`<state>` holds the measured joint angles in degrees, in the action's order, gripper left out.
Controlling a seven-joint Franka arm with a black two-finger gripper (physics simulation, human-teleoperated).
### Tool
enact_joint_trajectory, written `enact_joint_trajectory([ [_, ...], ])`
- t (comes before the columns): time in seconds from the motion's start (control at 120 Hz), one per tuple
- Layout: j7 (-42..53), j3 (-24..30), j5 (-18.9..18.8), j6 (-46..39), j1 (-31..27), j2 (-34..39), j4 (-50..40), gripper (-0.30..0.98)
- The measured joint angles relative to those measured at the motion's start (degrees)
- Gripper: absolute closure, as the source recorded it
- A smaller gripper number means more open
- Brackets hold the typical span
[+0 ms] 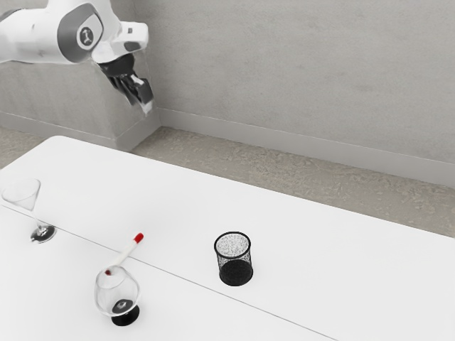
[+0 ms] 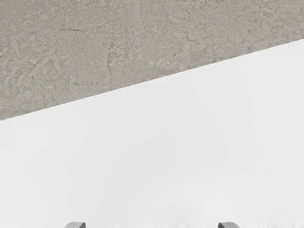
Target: Put the marker into the pen holder.
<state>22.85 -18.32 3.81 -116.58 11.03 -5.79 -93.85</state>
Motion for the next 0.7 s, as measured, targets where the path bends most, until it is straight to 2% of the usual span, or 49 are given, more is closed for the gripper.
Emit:
enact_joint_trajectory([
  [0.067,0.17,1.42,-1.13,6.01,-0.21,0.60,3.91,0.27],
  [0.175,0.35,1.93,-2.34,12.35,0.00,0.82,4.86,0.17],
  [0.267,-0.40,1.47,-4.38,13.95,0.07,-0.59,-1.88,0.12],
  [0.367,-1.18,0.18,-5.57,11.74,-0.20,-3.31,-10.21,0.08],
  [0.433,-1.64,-0.05,-5.64,9.50,-0.32,-5.79,-12.57,0.06],
  [0.7,-2.99,-0.15,1.28,-2.92,-0.21,-11.43,-22.38,0.03],
])
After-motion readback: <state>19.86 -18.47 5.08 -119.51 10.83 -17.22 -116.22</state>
